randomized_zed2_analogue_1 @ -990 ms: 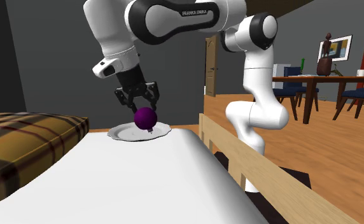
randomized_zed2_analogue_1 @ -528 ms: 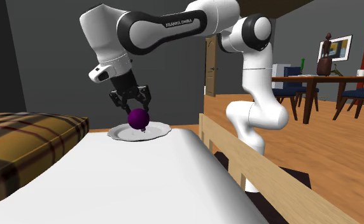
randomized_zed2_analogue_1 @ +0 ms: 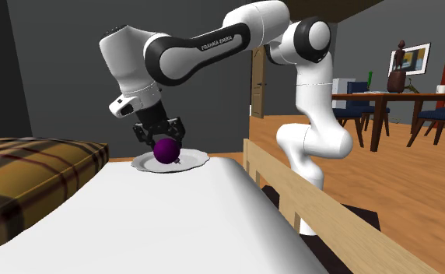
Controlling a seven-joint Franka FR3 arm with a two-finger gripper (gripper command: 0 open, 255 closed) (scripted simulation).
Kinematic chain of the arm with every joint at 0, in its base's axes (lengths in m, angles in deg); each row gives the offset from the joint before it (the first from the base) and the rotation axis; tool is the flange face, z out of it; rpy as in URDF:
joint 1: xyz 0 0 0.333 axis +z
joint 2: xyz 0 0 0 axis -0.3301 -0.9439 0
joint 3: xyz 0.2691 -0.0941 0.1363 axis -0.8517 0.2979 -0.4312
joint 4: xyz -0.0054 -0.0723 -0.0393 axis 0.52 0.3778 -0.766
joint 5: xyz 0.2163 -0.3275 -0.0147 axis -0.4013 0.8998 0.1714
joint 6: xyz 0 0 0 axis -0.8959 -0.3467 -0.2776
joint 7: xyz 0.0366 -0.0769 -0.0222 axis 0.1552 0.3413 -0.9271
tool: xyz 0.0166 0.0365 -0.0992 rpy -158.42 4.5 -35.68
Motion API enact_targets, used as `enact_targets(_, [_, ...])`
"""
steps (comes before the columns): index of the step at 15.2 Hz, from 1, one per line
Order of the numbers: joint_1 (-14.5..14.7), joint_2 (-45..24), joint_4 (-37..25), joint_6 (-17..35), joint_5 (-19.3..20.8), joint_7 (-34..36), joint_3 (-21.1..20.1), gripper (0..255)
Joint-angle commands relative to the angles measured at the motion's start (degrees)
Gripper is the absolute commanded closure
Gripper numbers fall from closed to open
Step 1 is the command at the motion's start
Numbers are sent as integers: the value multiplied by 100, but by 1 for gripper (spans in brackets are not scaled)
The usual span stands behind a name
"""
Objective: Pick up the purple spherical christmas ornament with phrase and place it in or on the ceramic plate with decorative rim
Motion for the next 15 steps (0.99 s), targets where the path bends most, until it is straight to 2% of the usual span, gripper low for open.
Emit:
enact_targets(1, [8, 2, 99, 39, -7, 28, -8, 255])
enact_targets(7, [10, 2, 99, 39, -7, 28, -6, 255])
enact_targets(8, [10, -2, 107, 50, -9, 31, -7, 0])
enact_targets(13, [10, 2, 99, 39, -7, 28, -6, 0])
enact_targets(15, [47, -114, -376, -332, -76, -29, -43, 0])
